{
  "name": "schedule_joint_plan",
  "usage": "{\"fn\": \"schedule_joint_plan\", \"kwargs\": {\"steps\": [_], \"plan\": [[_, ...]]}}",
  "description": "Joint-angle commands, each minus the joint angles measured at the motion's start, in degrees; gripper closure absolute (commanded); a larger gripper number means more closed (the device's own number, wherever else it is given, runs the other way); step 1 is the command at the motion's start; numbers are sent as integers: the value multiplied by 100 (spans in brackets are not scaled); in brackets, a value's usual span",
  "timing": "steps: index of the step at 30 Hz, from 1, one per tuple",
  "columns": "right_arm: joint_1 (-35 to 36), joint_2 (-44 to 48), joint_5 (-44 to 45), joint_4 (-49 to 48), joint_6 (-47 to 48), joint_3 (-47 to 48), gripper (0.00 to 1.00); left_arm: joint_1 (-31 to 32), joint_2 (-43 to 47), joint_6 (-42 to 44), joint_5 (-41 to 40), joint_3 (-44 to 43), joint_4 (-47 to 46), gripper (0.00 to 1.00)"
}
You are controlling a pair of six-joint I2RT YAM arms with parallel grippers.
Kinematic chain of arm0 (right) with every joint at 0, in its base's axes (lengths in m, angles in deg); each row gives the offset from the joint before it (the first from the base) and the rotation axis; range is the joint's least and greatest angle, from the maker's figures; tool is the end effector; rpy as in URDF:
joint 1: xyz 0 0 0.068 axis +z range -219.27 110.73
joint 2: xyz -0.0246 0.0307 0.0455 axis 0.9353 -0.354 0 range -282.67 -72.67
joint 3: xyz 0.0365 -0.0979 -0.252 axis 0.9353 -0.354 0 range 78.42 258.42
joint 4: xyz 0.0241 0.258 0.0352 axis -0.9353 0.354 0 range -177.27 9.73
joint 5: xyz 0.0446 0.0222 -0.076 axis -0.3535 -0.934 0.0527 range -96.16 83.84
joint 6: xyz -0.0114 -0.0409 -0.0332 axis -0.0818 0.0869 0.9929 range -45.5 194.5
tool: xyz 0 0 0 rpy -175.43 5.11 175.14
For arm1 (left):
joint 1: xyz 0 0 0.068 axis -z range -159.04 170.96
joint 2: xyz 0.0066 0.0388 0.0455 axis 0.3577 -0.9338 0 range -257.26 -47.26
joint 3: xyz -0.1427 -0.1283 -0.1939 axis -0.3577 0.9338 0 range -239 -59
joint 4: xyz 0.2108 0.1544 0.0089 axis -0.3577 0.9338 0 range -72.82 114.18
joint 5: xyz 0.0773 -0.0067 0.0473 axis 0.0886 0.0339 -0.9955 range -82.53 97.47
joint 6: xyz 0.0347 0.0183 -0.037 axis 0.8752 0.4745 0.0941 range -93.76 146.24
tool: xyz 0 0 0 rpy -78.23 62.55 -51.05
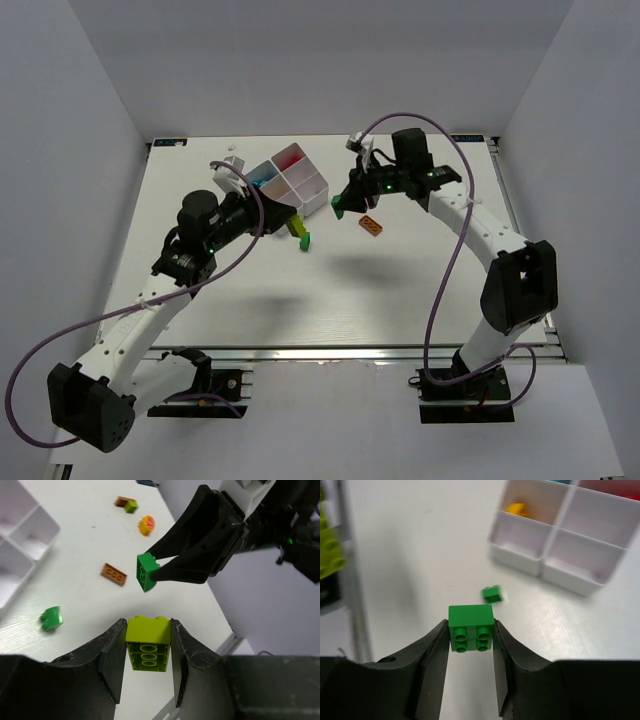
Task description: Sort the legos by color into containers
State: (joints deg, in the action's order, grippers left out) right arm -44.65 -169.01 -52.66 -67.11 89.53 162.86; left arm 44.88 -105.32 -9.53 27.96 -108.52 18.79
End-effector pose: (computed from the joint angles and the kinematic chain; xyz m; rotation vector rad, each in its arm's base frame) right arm 0.3390 0.1838 0.3319 -1.1370 1.7371 0.9582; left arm 0.2118 -0.1075 0.3415 0.0868 1.8601 -1.0554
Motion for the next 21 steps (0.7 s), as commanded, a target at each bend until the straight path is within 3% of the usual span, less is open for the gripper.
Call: {"fn": "schedule_joint_plan", "kwargs": {"steps": [1, 5, 11, 21], "plan": [[428, 247, 2341, -2631, -825, -524, 100, -46, 172, 219, -992, -418, 717, 100], [719, -146, 3172, -4122, -1256, -877, 100, -46, 348, 211, -1459, -498, 1008, 100], [904, -1280, 3832, -4388, -1985, 123, 100, -46, 638, 27, -1961, -506, 1210, 100], [974, -2442, 4114, -4670, -1899, 1021, 100, -54, 937, -167, -2383, -348, 1430, 100]]}}
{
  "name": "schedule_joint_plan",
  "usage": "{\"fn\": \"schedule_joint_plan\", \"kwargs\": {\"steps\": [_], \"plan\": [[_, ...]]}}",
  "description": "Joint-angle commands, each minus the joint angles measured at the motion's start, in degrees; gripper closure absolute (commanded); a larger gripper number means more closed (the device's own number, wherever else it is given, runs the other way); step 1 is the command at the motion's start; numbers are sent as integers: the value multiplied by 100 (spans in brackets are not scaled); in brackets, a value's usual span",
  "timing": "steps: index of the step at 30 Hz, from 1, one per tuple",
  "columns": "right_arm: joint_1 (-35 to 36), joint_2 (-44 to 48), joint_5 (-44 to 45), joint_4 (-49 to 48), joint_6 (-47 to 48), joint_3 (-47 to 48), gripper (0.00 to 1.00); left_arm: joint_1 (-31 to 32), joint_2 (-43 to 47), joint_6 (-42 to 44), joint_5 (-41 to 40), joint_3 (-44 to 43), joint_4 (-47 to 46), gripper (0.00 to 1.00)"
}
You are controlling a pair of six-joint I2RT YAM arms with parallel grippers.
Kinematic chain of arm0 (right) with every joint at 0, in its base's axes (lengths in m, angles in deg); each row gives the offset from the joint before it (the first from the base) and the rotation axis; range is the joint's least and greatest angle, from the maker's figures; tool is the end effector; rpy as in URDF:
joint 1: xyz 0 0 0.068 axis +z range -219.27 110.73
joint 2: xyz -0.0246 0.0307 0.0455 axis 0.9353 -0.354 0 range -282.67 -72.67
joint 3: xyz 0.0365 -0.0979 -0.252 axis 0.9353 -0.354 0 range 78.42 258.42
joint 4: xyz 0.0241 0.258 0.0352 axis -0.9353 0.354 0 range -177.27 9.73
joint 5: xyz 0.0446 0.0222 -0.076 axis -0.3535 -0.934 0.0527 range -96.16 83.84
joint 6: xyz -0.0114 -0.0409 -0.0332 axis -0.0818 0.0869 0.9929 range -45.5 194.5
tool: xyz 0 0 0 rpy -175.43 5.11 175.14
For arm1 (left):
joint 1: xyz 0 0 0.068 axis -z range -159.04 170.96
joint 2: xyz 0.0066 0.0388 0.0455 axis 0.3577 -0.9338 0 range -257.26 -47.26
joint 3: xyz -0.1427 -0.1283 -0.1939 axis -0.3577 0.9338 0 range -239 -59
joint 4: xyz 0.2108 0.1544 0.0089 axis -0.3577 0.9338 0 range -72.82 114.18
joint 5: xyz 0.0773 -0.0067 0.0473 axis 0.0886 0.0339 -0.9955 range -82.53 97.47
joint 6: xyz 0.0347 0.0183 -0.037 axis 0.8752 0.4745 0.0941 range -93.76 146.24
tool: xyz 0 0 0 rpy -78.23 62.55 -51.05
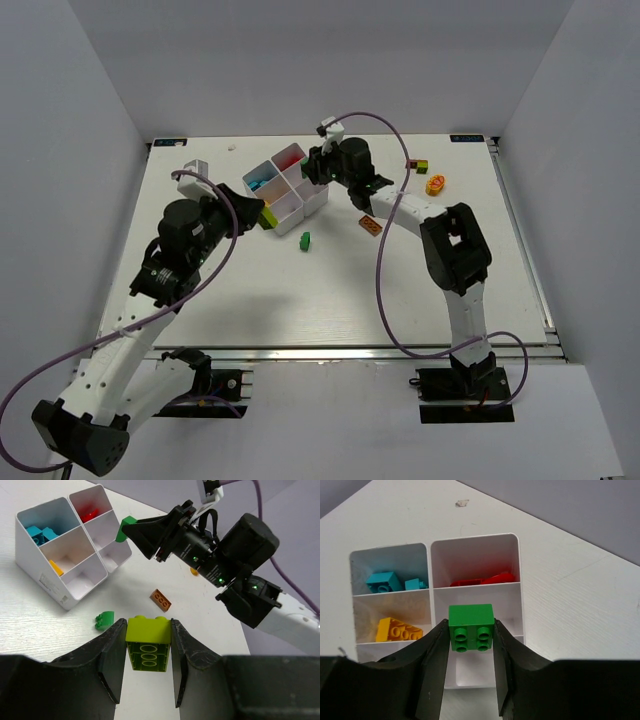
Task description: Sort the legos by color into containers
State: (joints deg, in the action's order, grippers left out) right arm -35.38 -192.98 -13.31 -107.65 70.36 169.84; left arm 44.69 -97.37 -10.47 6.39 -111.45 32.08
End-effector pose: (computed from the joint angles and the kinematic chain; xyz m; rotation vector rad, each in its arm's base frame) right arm 0.4166 0.2852 0.2594 -0.5411 1.6696 0.5954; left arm 0.1833 -0.0798 0.3621 -0.2233 1.8378 -0.7319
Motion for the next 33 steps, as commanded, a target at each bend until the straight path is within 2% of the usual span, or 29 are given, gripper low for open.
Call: {"fn": "schedule_joint_plan", "kwargs": {"steps": [1, 9, 14, 15, 20, 23, 24, 28, 30, 33], "plan": [[48, -106, 188, -634, 36, 376, 100, -35, 142, -91, -234, -55, 119, 100], [91, -607, 92, -862, 115, 781, 99, -26, 107, -196, -436, -29, 172, 100], [127, -862, 83, -871, 177, 974, 92, -35, -25, -293, -507, -29, 110, 100], [127, -889, 83, -854, 177, 975, 85, -26, -52, -310, -516, -29, 93, 100], [118, -959, 109, -853, 282, 870, 71, -26, -210, -319, -533, -160, 49, 100], [118, -915, 31, -862, 309, 782, 53, -26, -263, -328, -542, -196, 5, 100], [127, -898, 4, -880, 344, 755, 44, -26, -289, -337, -542, -196, -22, 100], [100, -740, -84, -889, 396, 658, 30, -26, -560, -512, -647, -187, -57, 100], [65, -617, -110, -889, 397, 571, 11, -26, -728, -583, -656, -231, -39, 100], [-40, -248, -180, -915, 397, 272, 11, -17, -1097, -671, -726, -414, 13, 100]]}}
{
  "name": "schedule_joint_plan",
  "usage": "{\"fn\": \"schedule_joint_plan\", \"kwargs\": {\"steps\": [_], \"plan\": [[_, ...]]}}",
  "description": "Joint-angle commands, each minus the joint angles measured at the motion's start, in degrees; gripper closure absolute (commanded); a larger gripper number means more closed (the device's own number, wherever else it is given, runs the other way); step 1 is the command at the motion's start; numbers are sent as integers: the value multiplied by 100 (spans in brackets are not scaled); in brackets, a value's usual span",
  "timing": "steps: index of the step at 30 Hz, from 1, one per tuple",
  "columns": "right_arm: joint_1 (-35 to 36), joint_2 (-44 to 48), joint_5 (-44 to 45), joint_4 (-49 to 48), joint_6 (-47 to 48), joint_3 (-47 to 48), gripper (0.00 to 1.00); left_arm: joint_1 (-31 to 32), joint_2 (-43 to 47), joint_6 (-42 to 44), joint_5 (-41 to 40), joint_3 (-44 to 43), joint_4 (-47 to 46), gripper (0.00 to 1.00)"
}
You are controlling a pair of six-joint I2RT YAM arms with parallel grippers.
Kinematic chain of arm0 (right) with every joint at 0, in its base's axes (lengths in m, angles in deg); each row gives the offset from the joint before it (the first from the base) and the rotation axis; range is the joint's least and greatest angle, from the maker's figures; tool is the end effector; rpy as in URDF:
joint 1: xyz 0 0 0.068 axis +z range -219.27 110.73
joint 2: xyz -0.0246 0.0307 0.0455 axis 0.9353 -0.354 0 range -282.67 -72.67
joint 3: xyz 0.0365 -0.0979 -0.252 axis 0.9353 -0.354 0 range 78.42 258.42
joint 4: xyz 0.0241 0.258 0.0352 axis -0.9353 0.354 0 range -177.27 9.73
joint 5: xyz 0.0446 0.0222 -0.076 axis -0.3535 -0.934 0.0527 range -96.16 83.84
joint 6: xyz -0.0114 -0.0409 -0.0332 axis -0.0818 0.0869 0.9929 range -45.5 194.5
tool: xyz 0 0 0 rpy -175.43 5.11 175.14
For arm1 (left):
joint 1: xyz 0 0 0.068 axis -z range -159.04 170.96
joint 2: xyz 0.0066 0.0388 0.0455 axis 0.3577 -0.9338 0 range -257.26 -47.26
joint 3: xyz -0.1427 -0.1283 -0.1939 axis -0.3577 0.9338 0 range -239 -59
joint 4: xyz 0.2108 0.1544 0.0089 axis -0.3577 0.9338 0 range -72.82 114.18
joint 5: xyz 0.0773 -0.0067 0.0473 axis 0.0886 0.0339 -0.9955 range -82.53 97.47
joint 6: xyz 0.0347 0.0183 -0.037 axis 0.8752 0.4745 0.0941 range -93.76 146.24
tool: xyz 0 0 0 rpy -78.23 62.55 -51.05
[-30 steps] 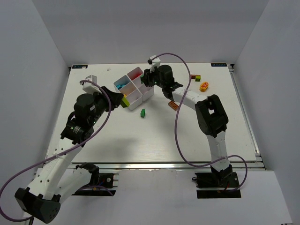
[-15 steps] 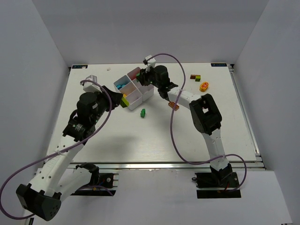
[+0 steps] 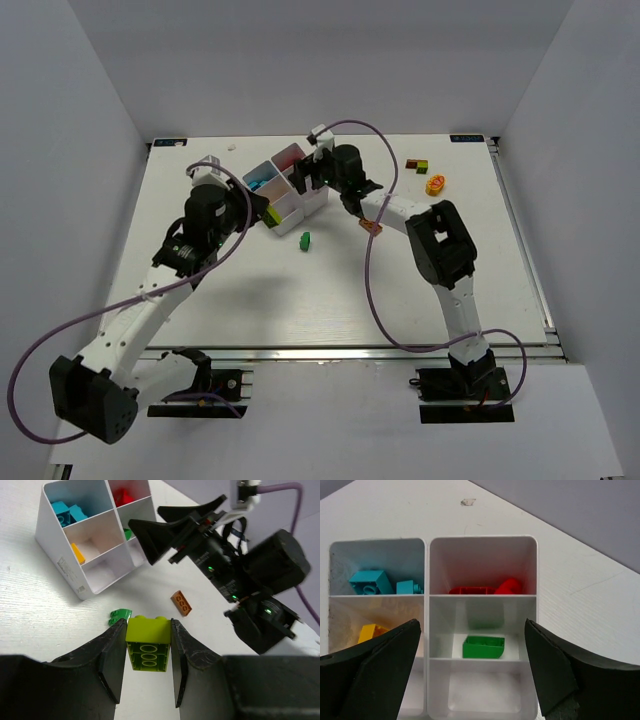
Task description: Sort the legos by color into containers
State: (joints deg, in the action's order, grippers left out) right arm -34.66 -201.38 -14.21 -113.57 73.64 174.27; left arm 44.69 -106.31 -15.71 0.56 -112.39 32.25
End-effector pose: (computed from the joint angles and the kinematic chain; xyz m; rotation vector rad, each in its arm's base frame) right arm 0.4350 0.3063 0.2245 -0.6007 1.6095 0.5805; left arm 0.2179 -0.0911 0.3367 -0.3958 1.9450 -0.6422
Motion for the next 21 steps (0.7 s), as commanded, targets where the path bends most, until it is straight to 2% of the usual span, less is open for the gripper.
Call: {"fn": "schedule_joint_plan", "kwargs": {"steps": [1, 8, 9, 10, 11, 15, 19, 21], "plan": [[-147, 853, -169, -314, 69, -372, 11, -8, -404, -146, -187, -391, 39, 100], [-656, 2366, -362, 248, 1298, -1672, 11, 333, -1582, -330, -1240, -1339, 873, 100], [-762, 2559, -503, 196, 1177, -1884, 12, 387, -1740, -522, -1442, -1472, 1005, 100], [-876, 2935, -730, 144, 1020, -2104, 16, 439, -2081, -603, -1740, -1603, 1111, 100], [-1051, 3095, -828, 117, 783, -2497, 25, 536, -2267, -795, -1917, -1875, 1338, 100], [-1307, 4017, -1075, 196, 518, -3307, 40, 826, -3207, -929, -2823, -2614, 1718, 100], [-1422, 4598, -1163, 231, 359, -3968, 41, 1037, -3640, -639, -3675, -3028, 1517, 100], [-1439, 4836, -1172, 240, 324, -4214, 40, 1073, -3798, -429, -4036, -3011, 1131, 100]]}}
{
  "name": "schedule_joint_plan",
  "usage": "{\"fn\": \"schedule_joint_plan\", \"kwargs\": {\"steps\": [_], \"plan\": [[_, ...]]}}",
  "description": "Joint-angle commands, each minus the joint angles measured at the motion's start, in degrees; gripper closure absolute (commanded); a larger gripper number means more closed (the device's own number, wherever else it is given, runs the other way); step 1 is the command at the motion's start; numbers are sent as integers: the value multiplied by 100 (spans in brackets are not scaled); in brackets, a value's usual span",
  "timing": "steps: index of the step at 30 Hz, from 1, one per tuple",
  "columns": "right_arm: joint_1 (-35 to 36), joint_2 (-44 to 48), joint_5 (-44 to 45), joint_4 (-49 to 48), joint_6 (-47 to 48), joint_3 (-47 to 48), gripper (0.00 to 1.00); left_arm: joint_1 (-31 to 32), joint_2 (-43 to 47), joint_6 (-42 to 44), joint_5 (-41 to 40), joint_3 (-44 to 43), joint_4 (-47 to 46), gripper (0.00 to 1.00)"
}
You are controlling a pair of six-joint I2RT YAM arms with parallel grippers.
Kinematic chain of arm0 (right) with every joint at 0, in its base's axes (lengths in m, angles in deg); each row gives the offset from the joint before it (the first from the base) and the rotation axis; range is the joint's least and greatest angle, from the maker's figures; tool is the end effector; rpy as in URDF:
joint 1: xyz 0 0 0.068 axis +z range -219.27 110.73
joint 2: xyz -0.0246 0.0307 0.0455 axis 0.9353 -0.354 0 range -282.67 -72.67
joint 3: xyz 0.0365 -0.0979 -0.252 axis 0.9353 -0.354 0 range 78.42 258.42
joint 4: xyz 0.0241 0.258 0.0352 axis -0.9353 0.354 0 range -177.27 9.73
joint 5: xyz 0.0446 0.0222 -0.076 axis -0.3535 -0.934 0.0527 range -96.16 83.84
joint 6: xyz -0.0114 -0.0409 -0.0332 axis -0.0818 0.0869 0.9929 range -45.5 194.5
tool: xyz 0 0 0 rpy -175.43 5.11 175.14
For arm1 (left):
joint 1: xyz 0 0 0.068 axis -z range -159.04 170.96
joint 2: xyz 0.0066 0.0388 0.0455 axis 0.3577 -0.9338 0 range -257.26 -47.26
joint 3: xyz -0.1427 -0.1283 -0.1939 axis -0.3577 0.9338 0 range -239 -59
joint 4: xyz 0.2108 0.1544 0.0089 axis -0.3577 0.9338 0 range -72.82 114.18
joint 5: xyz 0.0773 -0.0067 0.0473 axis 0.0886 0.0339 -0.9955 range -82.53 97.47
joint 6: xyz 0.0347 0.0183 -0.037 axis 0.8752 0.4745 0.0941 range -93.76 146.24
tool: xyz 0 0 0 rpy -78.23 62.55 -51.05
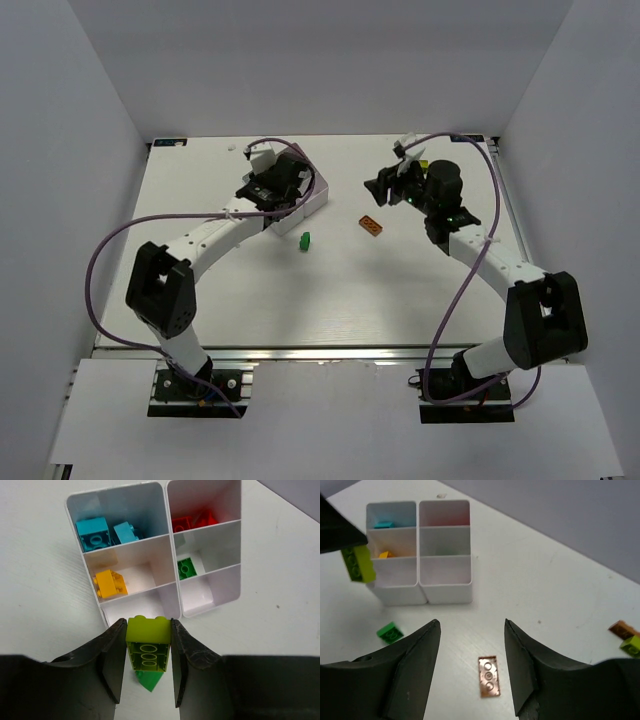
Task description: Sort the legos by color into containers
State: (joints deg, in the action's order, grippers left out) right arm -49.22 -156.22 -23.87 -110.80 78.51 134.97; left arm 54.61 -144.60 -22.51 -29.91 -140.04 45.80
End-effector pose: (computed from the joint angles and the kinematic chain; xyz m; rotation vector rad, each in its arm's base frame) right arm 0.3191 0.1280 0.3116 -0.5740 1.5457 0.4658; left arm 0.3267 -0.1915 0.2920 -0.5808 2.0875 -0.0403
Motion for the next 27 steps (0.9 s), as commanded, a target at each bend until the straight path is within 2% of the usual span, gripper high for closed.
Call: {"fn": "schedule_joint_plan", "kwargs": {"steps": [1, 7, 8, 12, 22, 27], "plan": [[7, 383, -206, -38, -172, -355, 40, 80, -30, 322, -1086, -229, -365, 100], [-72, 611, -197, 68, -295, -540, 39, 98, -294, 998, -1482, 0, -1471, 94], [-89, 620, -206, 85, -322, -540, 39, 98, -329, 1121, -1491, 17, -1543, 89], [-168, 638, -215, 164, -357, -496, 38, 98, -671, 1368, -1605, -70, -1684, 88], [-423, 708, -224, 261, -542, -505, 37, 107, -874, 1280, -1588, 61, -1746, 87], [-485, 700, -206, 331, -471, -523, 34, 107, -1015, 1237, -1544, 44, -1728, 75]]}}
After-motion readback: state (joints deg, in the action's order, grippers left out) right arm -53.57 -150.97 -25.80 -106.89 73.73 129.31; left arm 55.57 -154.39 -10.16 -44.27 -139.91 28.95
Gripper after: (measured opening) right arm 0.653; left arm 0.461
